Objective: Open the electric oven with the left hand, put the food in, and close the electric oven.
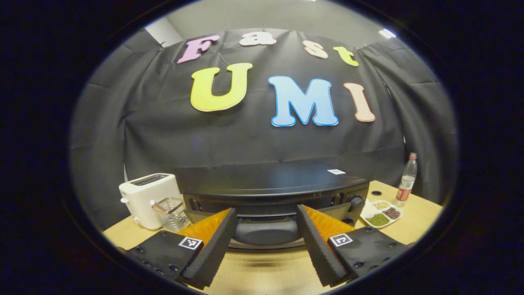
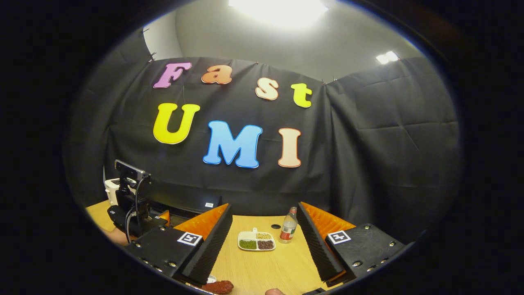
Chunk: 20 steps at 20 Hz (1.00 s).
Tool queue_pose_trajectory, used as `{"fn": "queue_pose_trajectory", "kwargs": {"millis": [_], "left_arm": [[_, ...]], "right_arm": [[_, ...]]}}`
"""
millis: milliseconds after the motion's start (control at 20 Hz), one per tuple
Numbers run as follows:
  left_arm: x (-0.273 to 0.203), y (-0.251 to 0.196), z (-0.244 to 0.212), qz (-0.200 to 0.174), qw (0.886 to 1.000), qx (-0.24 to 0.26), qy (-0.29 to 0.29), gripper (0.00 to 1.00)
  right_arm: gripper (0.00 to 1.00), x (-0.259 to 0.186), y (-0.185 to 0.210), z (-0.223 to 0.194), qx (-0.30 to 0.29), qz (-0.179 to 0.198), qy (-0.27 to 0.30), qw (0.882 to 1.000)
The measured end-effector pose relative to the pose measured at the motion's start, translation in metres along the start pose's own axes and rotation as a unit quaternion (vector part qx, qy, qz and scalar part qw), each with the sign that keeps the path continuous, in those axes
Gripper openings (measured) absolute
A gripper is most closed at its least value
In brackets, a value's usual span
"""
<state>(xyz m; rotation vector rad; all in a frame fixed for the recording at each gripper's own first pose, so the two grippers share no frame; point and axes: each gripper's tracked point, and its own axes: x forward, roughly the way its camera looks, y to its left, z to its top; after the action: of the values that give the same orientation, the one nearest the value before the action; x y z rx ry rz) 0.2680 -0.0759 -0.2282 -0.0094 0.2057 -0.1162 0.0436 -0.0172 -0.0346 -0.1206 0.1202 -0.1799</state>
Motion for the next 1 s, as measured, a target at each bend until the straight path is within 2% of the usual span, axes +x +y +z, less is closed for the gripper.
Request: {"fn": "queue_pose_trajectory", "kwargs": {"millis": [50, 150, 200, 300, 350, 400, 500, 600, 700, 800, 850, 1000], "left_arm": [[-0.005, 0.0, -0.004, 0.002, 1.0, 0.0, 0.004, 0.91], [-0.018, 0.0, -0.014, 0.004, 1.0, 0.001, 0.012, 1.0], [-0.023, -0.002, -0.017, 0.005, 1.0, 0.002, 0.014, 0.97], [-0.03, -0.001, -0.025, 0.007, 1.0, 0.003, 0.023, 1.0], [-0.033, -0.002, -0.029, 0.009, 1.0, 0.002, 0.028, 0.97], [-0.039, -0.002, -0.035, 0.01, 0.999, 0.002, 0.033, 1.0], [-0.045, -0.002, -0.044, 0.011, 0.999, 0.004, 0.037, 0.97], [-0.051, -0.002, -0.051, 0.013, 0.999, 0.004, 0.042, 1.0], [-0.055, -0.002, -0.06, 0.015, 0.999, 0.002, 0.049, 0.91], [-0.061, -0.003, -0.07, 0.016, 0.998, -0.001, 0.058, 0.92], [-0.064, -0.005, -0.078, 0.016, 0.998, 0.0, 0.066, 0.98], [-0.071, -0.005, -0.092, 0.021, 0.997, -0.005, 0.079, 0.97]], "right_arm": [[0.95, -0.001, 0.0, 0.0, 0.001, 0.005, 0.0, 1.0], [0.95, 0.0, 0.0, 0.0, 0.0, 0.013, -0.001, 1.0], [0.95, -0.001, 0.001, 0.0, -0.001, 0.016, -0.001, 1.0], [0.95, -0.002, 0.001, -0.001, -0.002, 0.023, 0.0, 1.0], [0.95, -0.003, 0.0, -0.003, -0.003, 0.026, 0.002, 1.0], [0.95, -0.003, 0.0, -0.004, -0.003, 0.029, 0.004, 1.0], [0.95, -0.005, -0.002, -0.006, -0.002, 0.033, 0.006, 0.999], [0.95, -0.007, -0.002, -0.008, -0.003, 0.038, 0.009, 0.999], [0.96, -0.008, -0.002, -0.01, -0.008, 0.044, 0.012, 0.999], [0.96, -0.01, -0.003, -0.011, -0.01, 0.048, 0.014, 0.999], [0.96, -0.011, -0.004, -0.013, -0.01, 0.05, 0.015, 0.999], [0.95, -0.015, -0.006, -0.017, -0.011, 0.055, 0.021, 0.998]]}}
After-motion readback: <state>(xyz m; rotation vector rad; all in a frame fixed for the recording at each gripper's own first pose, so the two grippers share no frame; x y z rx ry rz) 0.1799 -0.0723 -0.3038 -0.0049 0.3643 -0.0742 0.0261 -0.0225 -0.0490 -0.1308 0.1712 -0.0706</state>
